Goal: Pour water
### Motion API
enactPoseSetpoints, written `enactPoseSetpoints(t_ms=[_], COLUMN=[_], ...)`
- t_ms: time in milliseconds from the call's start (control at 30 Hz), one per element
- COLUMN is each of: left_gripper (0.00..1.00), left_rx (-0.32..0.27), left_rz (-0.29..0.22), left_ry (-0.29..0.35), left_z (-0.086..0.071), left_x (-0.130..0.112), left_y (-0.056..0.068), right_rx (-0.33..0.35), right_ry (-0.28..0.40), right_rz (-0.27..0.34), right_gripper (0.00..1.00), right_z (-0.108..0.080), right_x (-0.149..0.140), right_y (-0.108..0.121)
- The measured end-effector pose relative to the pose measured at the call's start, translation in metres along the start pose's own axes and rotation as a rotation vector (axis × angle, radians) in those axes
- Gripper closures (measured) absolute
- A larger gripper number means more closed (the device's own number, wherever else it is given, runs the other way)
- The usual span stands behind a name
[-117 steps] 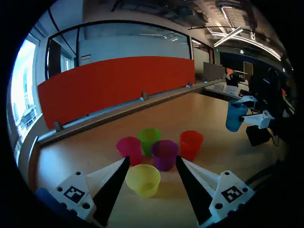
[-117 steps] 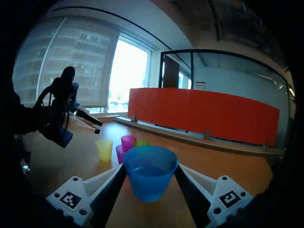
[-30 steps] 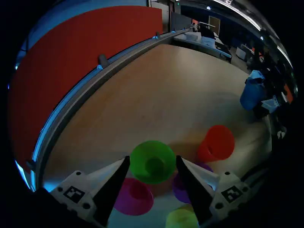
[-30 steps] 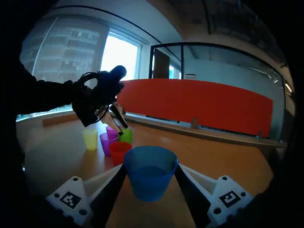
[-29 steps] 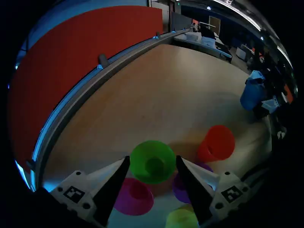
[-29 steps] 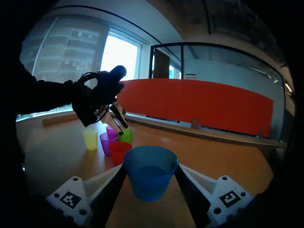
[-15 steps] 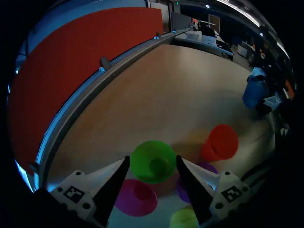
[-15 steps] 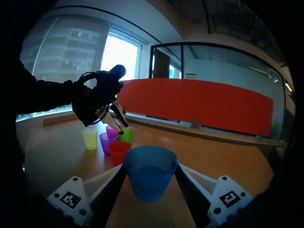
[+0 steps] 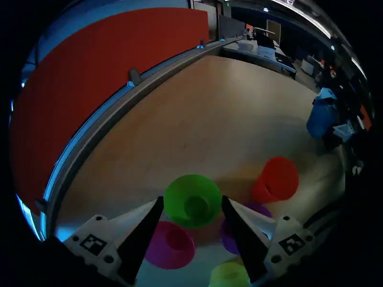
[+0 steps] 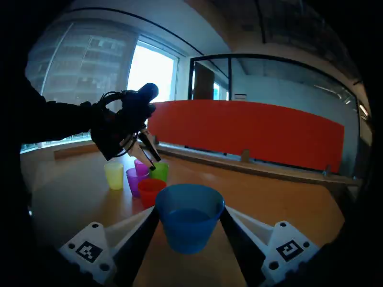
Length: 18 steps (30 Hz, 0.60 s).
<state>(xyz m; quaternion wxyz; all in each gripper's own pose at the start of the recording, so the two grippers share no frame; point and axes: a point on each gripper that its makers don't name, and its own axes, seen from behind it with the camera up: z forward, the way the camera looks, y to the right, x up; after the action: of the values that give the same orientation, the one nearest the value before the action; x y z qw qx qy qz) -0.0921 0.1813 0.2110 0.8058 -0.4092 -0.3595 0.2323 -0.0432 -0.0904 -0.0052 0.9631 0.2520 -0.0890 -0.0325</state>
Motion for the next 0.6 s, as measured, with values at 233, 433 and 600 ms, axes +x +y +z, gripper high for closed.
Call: enactPoseSetpoints(t_ms=[233,433,600], left_gripper=[0.11,0.11,0.11], left_rx=[0.009,0.019,0.028], left_rz=[-0.007,-0.003,0.016], left_ry=[0.005,0.003,0.003], left_z=[0.0009,0.0009,-0.0005], left_x=[-0.0018,-0.0041,-0.0047], left_y=[0.0003,0.0000,0.0016], right_rx=[-0.003,-0.002,0.001], right_ry=[0.000,0.001,0.003], right_rz=[-0.001,0.001,-0.001], right_gripper=[0.10,0.10,0.10], right_z=[-0.0012,-0.0010,-0.0005], right_x=[-0.0001,0.0003,0.0011], right_y=[0.0007,0.0005,-0.0009])
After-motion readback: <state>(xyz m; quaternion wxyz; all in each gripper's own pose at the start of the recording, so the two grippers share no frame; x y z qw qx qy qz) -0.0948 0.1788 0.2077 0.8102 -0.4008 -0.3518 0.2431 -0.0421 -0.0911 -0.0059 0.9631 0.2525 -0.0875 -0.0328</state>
